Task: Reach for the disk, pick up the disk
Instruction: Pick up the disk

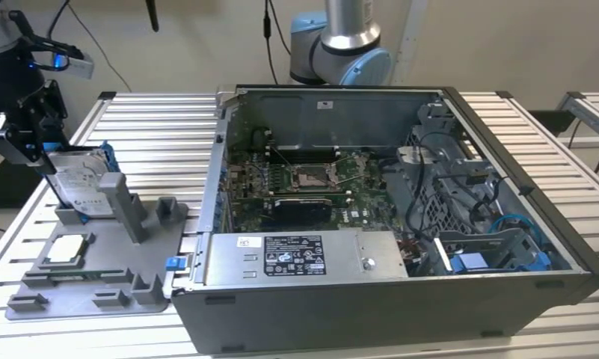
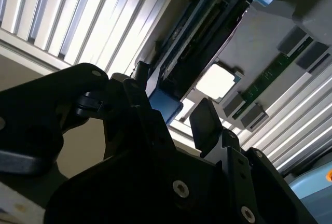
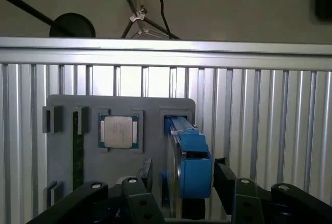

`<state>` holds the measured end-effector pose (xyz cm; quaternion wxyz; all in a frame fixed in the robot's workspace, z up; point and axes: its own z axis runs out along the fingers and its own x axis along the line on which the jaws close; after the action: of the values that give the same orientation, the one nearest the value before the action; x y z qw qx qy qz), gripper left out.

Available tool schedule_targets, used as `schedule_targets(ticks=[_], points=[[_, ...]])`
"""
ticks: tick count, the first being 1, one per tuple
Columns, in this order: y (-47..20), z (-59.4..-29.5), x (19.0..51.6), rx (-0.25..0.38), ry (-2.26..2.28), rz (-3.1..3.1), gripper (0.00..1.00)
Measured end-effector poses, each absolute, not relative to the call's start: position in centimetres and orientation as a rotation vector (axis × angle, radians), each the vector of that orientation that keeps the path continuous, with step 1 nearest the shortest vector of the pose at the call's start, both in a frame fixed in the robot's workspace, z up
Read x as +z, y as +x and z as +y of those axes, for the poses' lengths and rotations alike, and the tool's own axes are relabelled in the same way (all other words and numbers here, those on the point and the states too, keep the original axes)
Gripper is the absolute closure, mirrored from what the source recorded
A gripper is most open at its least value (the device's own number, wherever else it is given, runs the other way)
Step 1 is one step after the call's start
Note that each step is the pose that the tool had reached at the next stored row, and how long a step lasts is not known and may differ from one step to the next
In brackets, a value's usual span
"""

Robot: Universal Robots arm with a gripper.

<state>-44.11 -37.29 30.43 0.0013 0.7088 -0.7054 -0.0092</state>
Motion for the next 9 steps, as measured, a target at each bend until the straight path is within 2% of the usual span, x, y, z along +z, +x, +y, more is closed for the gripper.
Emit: schedule_targets(ticks=[9], points=[[-44.16, -37.29, 29.68, -0.029, 2.225, -2.214, 0.0]])
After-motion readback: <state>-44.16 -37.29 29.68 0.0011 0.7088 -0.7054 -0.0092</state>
